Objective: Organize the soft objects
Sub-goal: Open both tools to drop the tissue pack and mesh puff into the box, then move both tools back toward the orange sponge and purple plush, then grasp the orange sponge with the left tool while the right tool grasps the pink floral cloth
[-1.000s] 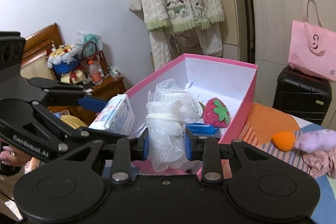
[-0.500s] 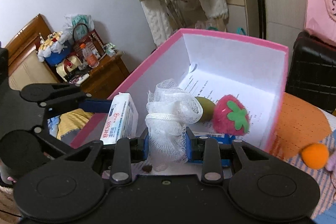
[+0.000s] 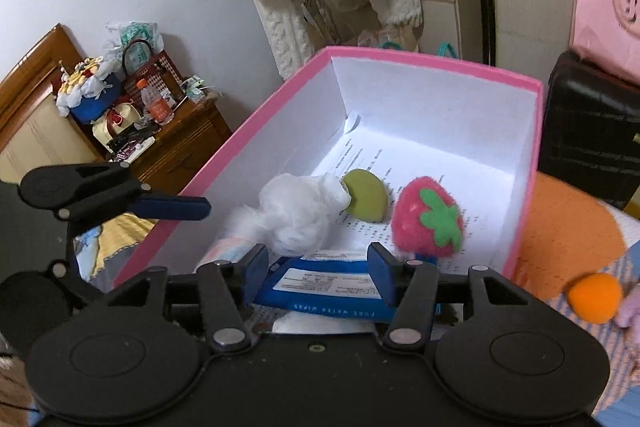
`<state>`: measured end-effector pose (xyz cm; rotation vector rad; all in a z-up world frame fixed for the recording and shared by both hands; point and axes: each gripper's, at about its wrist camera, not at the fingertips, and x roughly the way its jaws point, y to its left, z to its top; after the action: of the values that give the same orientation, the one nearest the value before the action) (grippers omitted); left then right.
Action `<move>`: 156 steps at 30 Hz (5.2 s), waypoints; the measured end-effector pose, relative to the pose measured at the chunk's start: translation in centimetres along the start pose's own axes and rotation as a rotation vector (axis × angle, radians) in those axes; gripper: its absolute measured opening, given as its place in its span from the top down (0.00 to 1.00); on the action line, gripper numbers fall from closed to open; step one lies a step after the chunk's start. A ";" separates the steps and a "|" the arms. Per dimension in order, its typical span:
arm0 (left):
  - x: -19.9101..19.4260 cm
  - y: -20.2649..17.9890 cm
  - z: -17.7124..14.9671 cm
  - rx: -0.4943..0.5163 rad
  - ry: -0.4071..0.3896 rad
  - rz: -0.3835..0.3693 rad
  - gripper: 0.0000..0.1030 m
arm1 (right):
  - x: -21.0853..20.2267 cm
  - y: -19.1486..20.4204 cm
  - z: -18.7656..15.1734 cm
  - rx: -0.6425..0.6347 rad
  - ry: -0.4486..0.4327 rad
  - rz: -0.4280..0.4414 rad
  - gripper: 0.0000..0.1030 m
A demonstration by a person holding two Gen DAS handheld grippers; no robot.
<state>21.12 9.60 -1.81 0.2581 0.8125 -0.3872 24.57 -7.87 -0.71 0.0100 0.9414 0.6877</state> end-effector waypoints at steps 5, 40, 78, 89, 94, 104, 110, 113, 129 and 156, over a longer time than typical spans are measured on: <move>-2.0 -0.3 0.0 -0.022 -0.026 0.019 0.21 | -2.6 1.2 -0.8 -0.053 -0.035 -0.031 0.41; -12.0 -7.2 -2.8 0.042 -0.044 -0.055 0.09 | -16.7 7.1 -9.6 -0.242 -0.186 -0.189 0.40; 1.3 -23.0 2.3 0.097 -0.313 -0.053 0.10 | -21.1 -12.8 -18.8 -0.093 -0.422 -0.372 0.19; 9.0 -23.1 4.6 -0.004 -0.337 0.032 0.12 | -15.0 -19.4 -16.9 -0.159 -0.365 -0.377 0.19; 12.2 -22.4 5.4 -0.046 -0.313 0.093 0.12 | -12.6 -21.1 -16.2 -0.181 -0.349 -0.334 0.19; 16.8 -21.1 6.1 -0.118 -0.227 0.134 0.12 | -8.9 -22.2 -14.6 -0.296 -0.276 -0.351 0.10; 17.9 -20.6 6.4 -0.165 -0.217 0.156 0.12 | -7.3 -23.0 -13.5 -0.298 -0.238 -0.312 0.07; 18.3 -20.6 6.4 -0.166 -0.224 0.160 0.12 | -6.8 -23.2 -12.9 -0.287 -0.227 -0.289 0.07; 17.2 -20.4 6.0 -0.166 -0.219 0.136 0.56 | -6.8 -21.1 -13.2 -0.331 -0.235 -0.341 0.58; 11.1 -20.8 1.8 -0.218 -0.227 -0.007 0.56 | -12.0 -13.5 -17.5 -0.250 -0.225 -0.320 0.81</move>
<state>20.25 -12.38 -10.48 0.0068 0.6257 -0.3246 14.05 -30.01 -6.44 -0.2744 0.6179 0.4910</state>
